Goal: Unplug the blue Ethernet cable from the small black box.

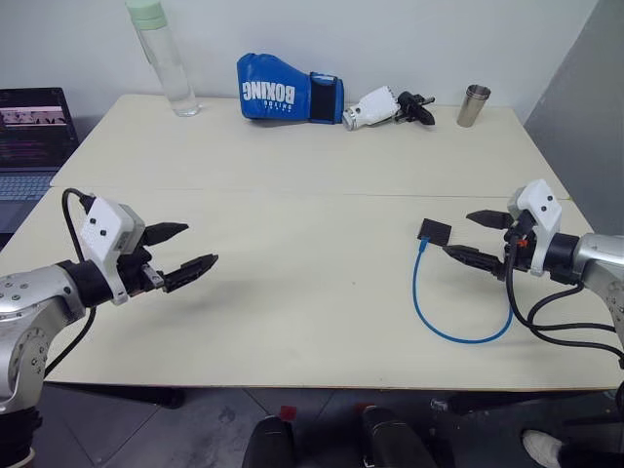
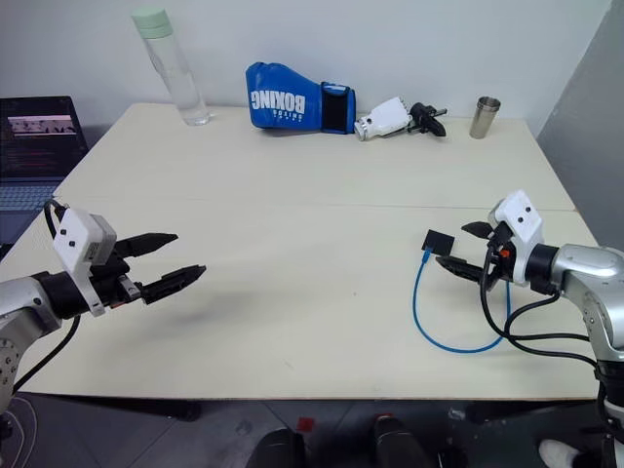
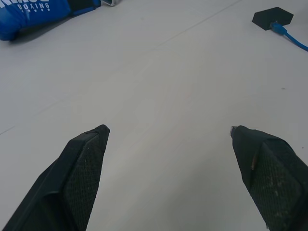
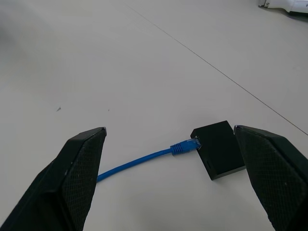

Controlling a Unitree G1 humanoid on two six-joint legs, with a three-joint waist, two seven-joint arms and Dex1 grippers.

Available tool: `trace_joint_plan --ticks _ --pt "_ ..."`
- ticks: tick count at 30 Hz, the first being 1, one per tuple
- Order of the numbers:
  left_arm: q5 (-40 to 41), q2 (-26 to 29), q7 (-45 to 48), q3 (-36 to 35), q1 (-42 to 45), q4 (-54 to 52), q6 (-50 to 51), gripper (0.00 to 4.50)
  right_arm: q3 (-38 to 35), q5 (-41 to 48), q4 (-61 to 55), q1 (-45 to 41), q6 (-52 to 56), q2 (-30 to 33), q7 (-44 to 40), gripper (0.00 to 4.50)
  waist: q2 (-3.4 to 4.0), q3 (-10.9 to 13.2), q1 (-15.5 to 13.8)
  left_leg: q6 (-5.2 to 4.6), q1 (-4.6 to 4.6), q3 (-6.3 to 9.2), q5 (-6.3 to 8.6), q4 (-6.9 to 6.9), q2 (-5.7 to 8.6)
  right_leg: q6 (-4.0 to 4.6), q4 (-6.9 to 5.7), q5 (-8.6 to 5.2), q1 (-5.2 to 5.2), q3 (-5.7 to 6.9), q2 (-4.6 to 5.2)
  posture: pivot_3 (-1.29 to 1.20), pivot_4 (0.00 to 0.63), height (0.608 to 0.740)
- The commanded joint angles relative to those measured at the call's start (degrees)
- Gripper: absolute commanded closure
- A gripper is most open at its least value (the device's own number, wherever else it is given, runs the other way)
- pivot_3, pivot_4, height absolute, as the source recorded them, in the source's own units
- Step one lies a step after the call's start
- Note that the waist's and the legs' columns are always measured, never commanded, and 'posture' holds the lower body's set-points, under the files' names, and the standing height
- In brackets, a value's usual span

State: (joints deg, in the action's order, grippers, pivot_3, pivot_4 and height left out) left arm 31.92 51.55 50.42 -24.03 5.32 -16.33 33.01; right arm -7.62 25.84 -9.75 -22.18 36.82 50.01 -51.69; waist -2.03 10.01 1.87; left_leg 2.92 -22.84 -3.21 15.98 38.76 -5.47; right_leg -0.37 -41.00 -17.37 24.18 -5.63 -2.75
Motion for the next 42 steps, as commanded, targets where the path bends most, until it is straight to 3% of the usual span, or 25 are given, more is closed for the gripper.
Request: trace_joint_plan --ticks 1,20,33,38,42 --pt "0.86 0.06 0.04 -1.34 0.74 -1.56 -1.17 0.20 -0.98 -0.03 -0.77 -1.38 -0.84 0.17 0.21 0.00 0.00 0.00 0.00 0.00 0.00 0.00 0.00 0.00 0.00 0.00 0.00 0.00 0.00 0.00 0.00 0.00 0.150 0.740" --pt "-0.21 2.13 3.31 2.05 2.24 0.50 -2.45 0.20 -2.80 0.27 -2.08 0.92 -0.44 1.09 0.82 0.00 0.00 0.00 0.00 0.00 0.00 0.00 0.00 0.00 0.00 0.00 0.00 0.00 0.00 0.00 0.00 0.00 0.150 0.740" --pt "1.53 1.63 10.19 8.94 9.97 2.06 -2.72 0.20 -5.94 2.58 -11.76 10.14 5.54 -0.01 4.90 0.00 0.00 0.00 -0.04 0.00 -0.01 0.04 0.00 0.01 0.01 0.00 0.00 0.00 -0.03 0.03 -0.01 0.00 0.150 0.740" --pt "-2.34 2.14 13.57 14.80 10.26 0.87 -6.53 0.20 -5.48 2.78 -16.11 12.98 9.80 -4.99 12.48 0.00 -0.01 -0.01 -0.01 0.01 0.00 0.03 -0.01 0.02 0.01 -0.01 -0.01 0.00 -0.04 0.01 -0.02 0.00 0.150 0.740" --pt "-4.27 1.05 14.80 18.49 11.83 1.03 -8.93 0.20 -3.05 -0.47 -18.15 11.98 13.09 -14.52 25.13 0.00 -0.05 -0.04 0.00 0.02 -0.01 0.10 -0.01 0.04 0.00 -0.01 -0.04 0.00 -0.05 0.02 -0.04 0.00 0.150 0.740"
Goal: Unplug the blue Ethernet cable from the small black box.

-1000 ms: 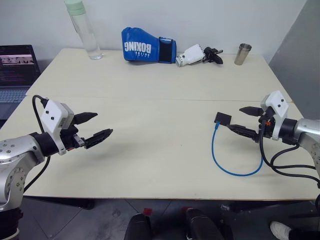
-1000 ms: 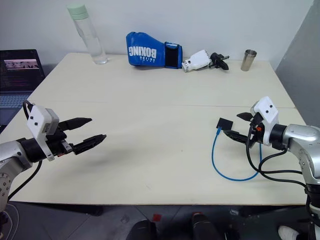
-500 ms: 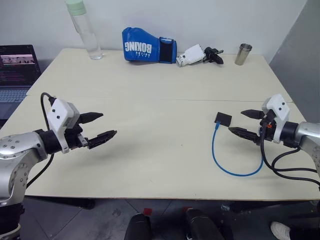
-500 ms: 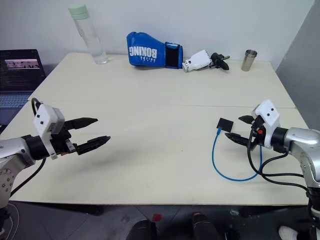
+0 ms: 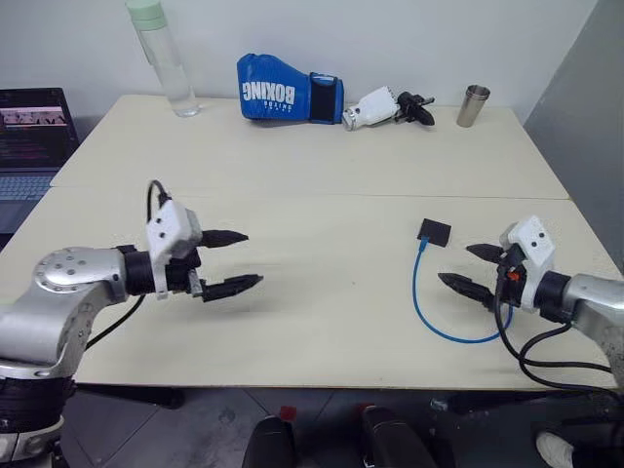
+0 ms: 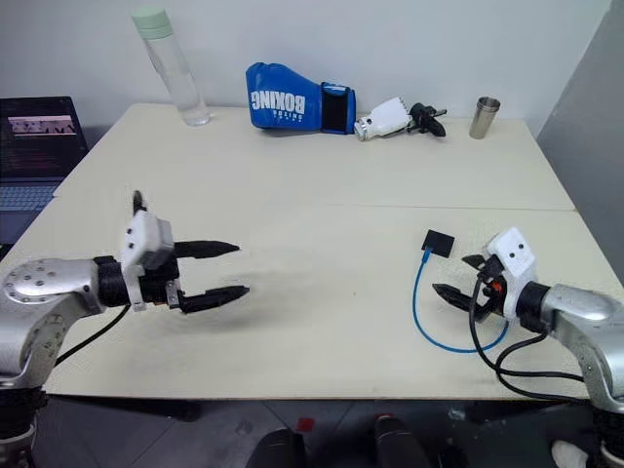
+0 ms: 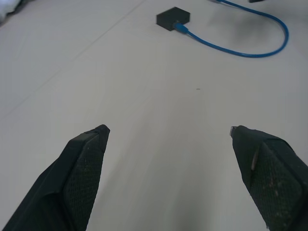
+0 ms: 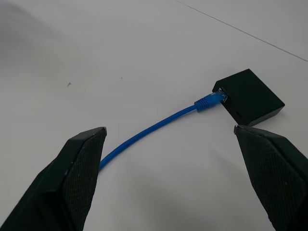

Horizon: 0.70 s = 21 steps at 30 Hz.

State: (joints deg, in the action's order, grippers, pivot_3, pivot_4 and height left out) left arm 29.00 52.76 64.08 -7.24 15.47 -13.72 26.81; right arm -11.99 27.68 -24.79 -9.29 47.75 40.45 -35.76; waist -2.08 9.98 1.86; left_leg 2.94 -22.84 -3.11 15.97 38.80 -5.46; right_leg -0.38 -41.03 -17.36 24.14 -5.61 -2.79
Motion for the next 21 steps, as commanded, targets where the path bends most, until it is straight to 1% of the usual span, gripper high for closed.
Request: trace_joint_plan --ticks 1,5,8,10,13,16,21 --pt "-1.87 -0.30 1.52 2.42 1.95 -1.29 -3.35 0.20 2.29 -3.30 -3.45 -1.25 2.69 -7.60 12.24 0.00 0.03 0.01 0.01 0.00 0.00 0.00 0.00 -0.01 0.01 0.00 -0.01 0.00 0.00 0.00 -0.01 0.00 0.150 0.740" --pt "-2.91 -0.98 2.55 4.33 3.78 0.34 -4.78 0.20 5.99 -6.52 -2.86 -2.86 4.72 -18.42 22.88 0.00 0.02 -0.01 0.05 0.01 -0.02 -0.07 0.00 -0.03 0.01 0.00 -0.03 0.00 0.07 -0.05 -0.02 0.00 0.150 0.740" --pt "-3.43 -1.44 2.96 5.21 4.99 1.05 -5.34 0.20 7.02 -9.25 -0.89 -4.06 4.31 -24.28 28.62 0.00 0.03 -0.01 0.02 0.01 -0.05 -0.05 -0.01 -0.03 0.01 0.01 -0.03 0.00 0.09 -0.03 -0.02 0.00 0.150 0.740" --pt "-3.53 -1.87 3.04 5.42 5.58 1.36 -5.32 0.20 7.59 -12.50 3.03 -5.31 2.02 -28.14 33.30 0.00 0.03 -0.01 0.02 0.01 -0.05 -0.07 -0.01 -0.03 0.02 0.01 -0.03 0.00 0.09 -0.04 -0.01 0.00 0.150 0.740" --pt "-3.76 -2.10 2.86 5.43 5.41 1.24 -5.51 0.20 7.69 -16.01 8.77 -7.03 -1.72 -31.80 37.86 0.00 -0.02 -0.04 0.06 0.01 -0.05 -0.09 -0.01 -0.02 0.03 0.01 -0.01 0.00 0.09 -0.05 -0.01 0.00 0.150 0.740" --pt "-3.69 -2.05 2.50 4.93 4.76 0.70 -5.36 0.20 7.75 -18.24 12.43 -7.98 -4.33 -33.08 39.70 0.00 0.00 -0.03 0.09 0.01 -0.06 -0.08 0.00 -0.03 0.01 0.01 -0.01 0.00 0.11 -0.03 -0.01 0.00 0.150 0.740" --pt "-3.55 -2.09 1.65 4.26 4.16 0.11 -5.07 0.20 7.14 -19.14 17.18 -10.30 -7.36 -35.25 40.93 0.00 -0.01 -0.04 0.18 0.01 -0.05 -0.08 0.00 -0.03 0.01 0.01 -0.03 0.00 0.11 -0.04 -0.01 0.00 0.150 0.740"
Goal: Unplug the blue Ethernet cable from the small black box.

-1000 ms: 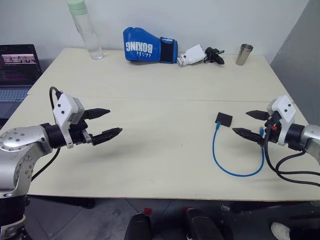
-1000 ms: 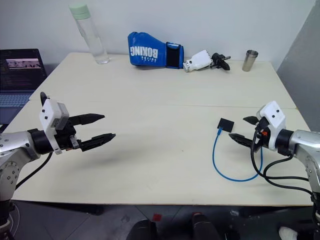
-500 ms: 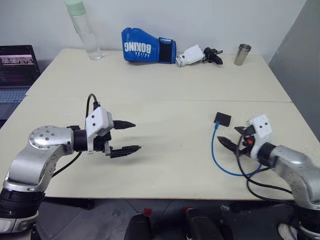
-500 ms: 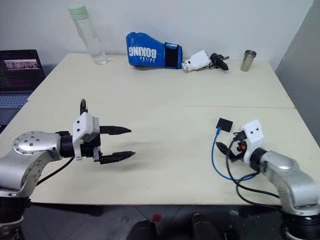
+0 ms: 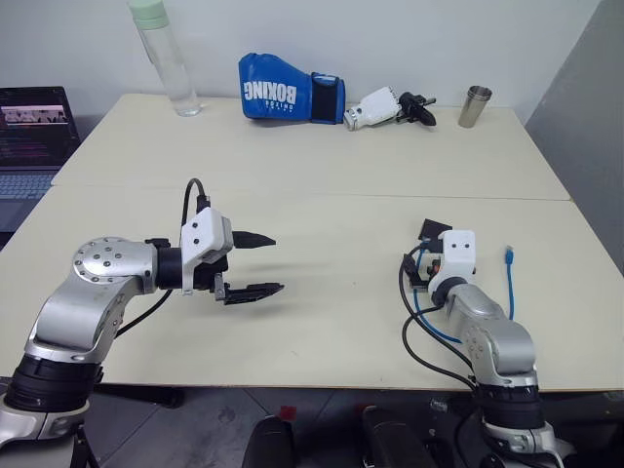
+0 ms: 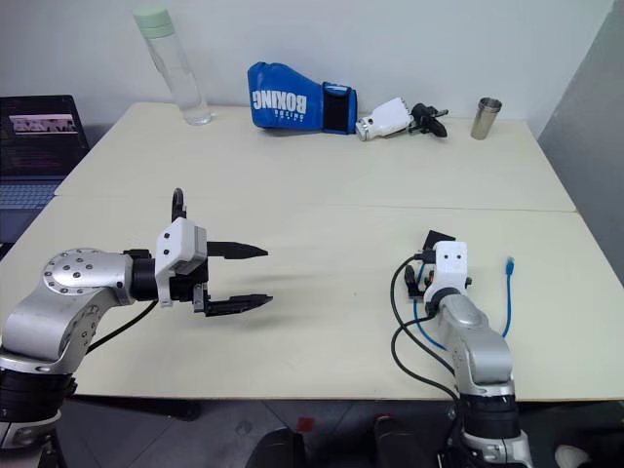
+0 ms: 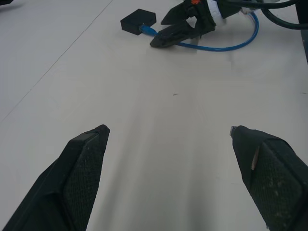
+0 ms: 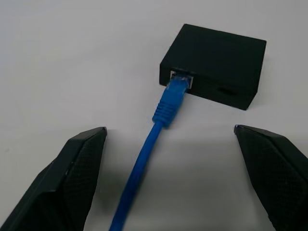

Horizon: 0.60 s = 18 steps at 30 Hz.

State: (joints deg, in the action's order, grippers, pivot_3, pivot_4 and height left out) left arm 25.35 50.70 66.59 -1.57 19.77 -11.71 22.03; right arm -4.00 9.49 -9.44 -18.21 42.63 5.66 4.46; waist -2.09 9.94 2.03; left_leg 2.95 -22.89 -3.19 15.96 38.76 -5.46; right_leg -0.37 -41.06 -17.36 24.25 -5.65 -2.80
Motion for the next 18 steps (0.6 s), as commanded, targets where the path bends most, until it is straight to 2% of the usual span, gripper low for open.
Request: trace_joint_plan --ticks 1,2,5,18 --pt "0.40 -0.13 -1.06 -1.57 -0.23 -2.13 -0.07 0.20 -0.65 -1.28 2.59 -1.63 -2.81 -0.59 0.70 0.00 0.00 0.00 0.03 0.00 0.00 0.00 0.00 0.00 0.00 0.00 0.00 0.00 0.00 0.00 0.00 0.00 0.150 0.740" --pt "0.92 -0.33 -1.37 -1.82 -0.24 -2.43 0.35 0.20 -0.57 -1.58 3.48 -1.93 -3.28 -0.82 0.83 0.00 0.00 0.00 0.02 0.00 0.00 0.00 0.00 0.00 0.01 0.00 0.00 0.00 -0.01 0.00 0.00 0.00 0.150 0.740" --pt "2.75 -0.98 -2.35 -2.58 0.12 -3.30 1.92 0.19 -1.11 -2.18 5.56 -2.74 -3.98 -1.76 1.87 0.46 -0.01 0.00 0.03 0.00 0.00 0.01 0.00 0.00 0.01 0.00 0.00 0.00 -0.01 0.00 0.00 0.00 0.150 0.740" --pt "3.79 -1.24 -3.41 -2.66 0.51 -3.65 2.85 0.19 -4.30 -2.00 4.38 -4.79 -1.05 -4.92 4.95 3.45 -0.02 -0.02 0.66 0.00 0.02 0.02 0.00 0.00 0.00 0.00 -0.02 0.00 -0.03 0.00 0.00 0.00 0.150 0.740"
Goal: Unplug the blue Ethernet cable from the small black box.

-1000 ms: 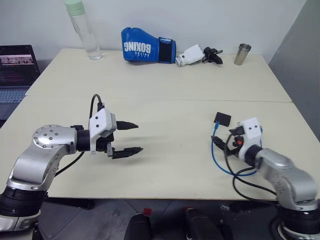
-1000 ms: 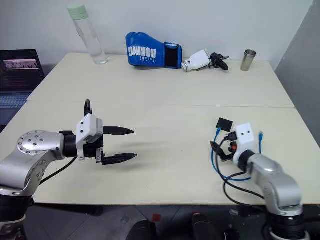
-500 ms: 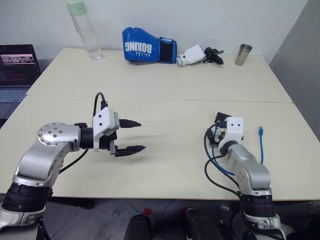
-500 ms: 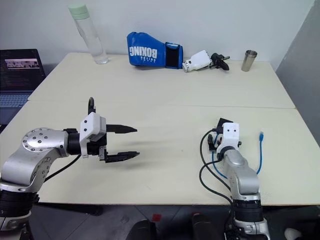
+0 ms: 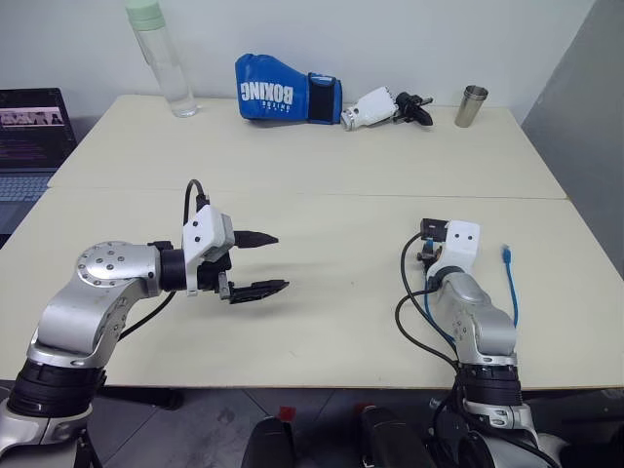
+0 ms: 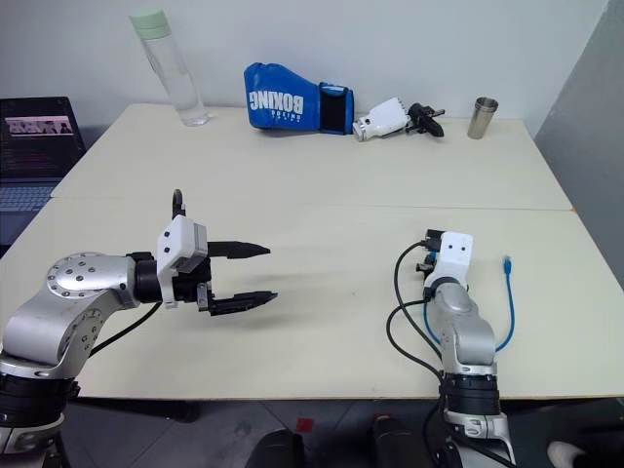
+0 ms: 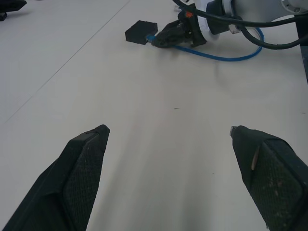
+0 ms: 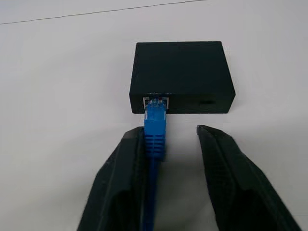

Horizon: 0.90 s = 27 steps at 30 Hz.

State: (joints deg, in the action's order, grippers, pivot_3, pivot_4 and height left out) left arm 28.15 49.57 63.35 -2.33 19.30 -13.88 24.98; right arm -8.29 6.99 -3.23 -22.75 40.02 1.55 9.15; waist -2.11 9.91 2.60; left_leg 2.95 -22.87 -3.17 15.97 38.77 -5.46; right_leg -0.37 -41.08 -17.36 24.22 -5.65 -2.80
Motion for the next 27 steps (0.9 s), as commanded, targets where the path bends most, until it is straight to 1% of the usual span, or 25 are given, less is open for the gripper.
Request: trace_joint_plan --ticks 1,2,3,4,6,8,10,13,18,22,24,27 --pt "0.97 -0.15 -0.27 -1.83 1.04 -1.45 -0.12 0.19 0.17 0.34 -2.13 -0.23 1.64 -0.77 0.01 3.74 0.00 0.00 0.17 0.00 0.00 0.00 0.00 0.00 0.00 0.00 0.00 0.00 0.00 0.00 0.00 0.00 0.150 0.740" --pt "0.95 -0.17 -0.36 -1.78 1.08 -1.43 -0.12 0.19 0.47 0.15 -2.42 -0.18 1.70 -0.61 -0.31 3.95 0.00 0.00 0.29 0.00 0.00 0.00 0.00 -0.01 0.00 0.00 0.00 0.00 0.00 0.00 0.00 0.00 0.150 0.740" --pt "0.95 -0.18 -0.42 -1.75 1.10 -1.42 -0.12 0.19 0.85 -0.10 -2.69 -0.09 1.66 -0.35 -0.67 4.30 0.00 0.00 0.41 0.00 0.00 0.00 0.00 -0.02 0.00 0.00 0.00 0.00 0.01 0.00 0.00 0.00 0.150 0.740" --pt "0.94 -0.18 -0.46 -1.75 1.12 -1.40 -0.12 0.19 1.30 -0.39 -2.97 0.04 1.56 -0.01 -1.08 4.38 0.00 0.00 0.50 0.00 0.00 0.00 0.00 -0.02 0.00 0.00 0.00 0.00 0.01 0.00 0.00 0.00 0.150 0.740" --pt "0.98 -0.14 -0.52 -1.90 1.11 -1.28 -0.09 0.19 2.63 -0.97 -3.78 0.47 1.14 1.13 -2.54 4.38 0.01 0.00 0.63 0.00 -0.01 0.00 0.00 -0.03 0.00 0.00 0.00 0.00 0.02 0.00 0.00 0.00 0.150 0.740" --pt "1.35 -0.28 -0.86 -2.31 1.13 -0.94 0.37 0.19 5.49 -1.57 -4.91 0.96 -1.19 3.74 -6.73 4.38 0.01 0.01 0.64 0.00 -0.02 0.00 0.00 -0.03 0.00 0.00 0.01 0.00 0.02 -0.01 0.00 0.00 0.150 0.740" --pt "2.52 -0.98 -1.84 -3.12 1.27 -0.54 1.69 0.19 11.63 -4.69 -6.18 1.36 -7.43 9.18 -13.34 4.38 0.04 0.03 0.64 0.00 -0.03 -0.01 0.00 -0.04 0.01 0.00 0.03 0.00 0.04 -0.01 0.00 0.00 0.150 0.740" --pt "4.30 -2.09 -2.89 -4.18 1.66 0.03 3.74 0.19 18.86 -9.42 -6.20 1.03 -16.35 16.08 -20.14 4.38 0.07 0.05 0.65 -0.01 -0.04 -0.04 0.01 -0.03 0.03 -0.01 0.03 -0.01 0.05 -0.02 0.01 0.00 0.150 0.740" --pt "8.82 -3.12 -3.80 -6.30 3.27 1.39 8.87 0.19 26.40 -16.40 -3.60 -1.76 -32.18 25.21 -29.45 4.39 0.06 0.04 0.63 -0.01 -0.02 0.03 0.01 -0.02 0.00 -0.01 0.04 -0.01 0.02 0.03 -0.03 0.00 0.150 0.740" --pt "13.41 -3.32 -3.96 -7.48 4.89 2.70 14.69 0.19 31.24 -23.17 2.02 -6.69 -51.11 32.45 -34.47 4.39 0.05 0.05 0.63 -0.01 -0.03 0.01 0.01 0.03 0.03 -0.01 0.04 -0.01 0.01 0.02 0.00 0.00 0.150 0.740" --pt "15.42 -2.92 -3.15 -7.34 5.28 3.05 17.55 0.19 32.48 -24.91 5.05 -9.74 -59.52 34.08 -35.95 4.39 0.04 0.05 0.64 -0.01 -0.02 0.00 0.01 0.03 0.03 -0.01 0.03 0.00 0.00 0.02 0.00 0.00 0.150 0.740" --pt "16.63 -2.99 -2.90 -7.06 5.58 3.72 19.92 0.19 32.99 -25.29 8.30 -13.02 -67.85 33.90 -37.07 4.39 0.04 0.05 0.64 -0.01 -0.01 0.02 0.00 0.03 0.00 0.00 0.03 0.00 0.01 0.03 -0.01 0.00 0.150 0.740"
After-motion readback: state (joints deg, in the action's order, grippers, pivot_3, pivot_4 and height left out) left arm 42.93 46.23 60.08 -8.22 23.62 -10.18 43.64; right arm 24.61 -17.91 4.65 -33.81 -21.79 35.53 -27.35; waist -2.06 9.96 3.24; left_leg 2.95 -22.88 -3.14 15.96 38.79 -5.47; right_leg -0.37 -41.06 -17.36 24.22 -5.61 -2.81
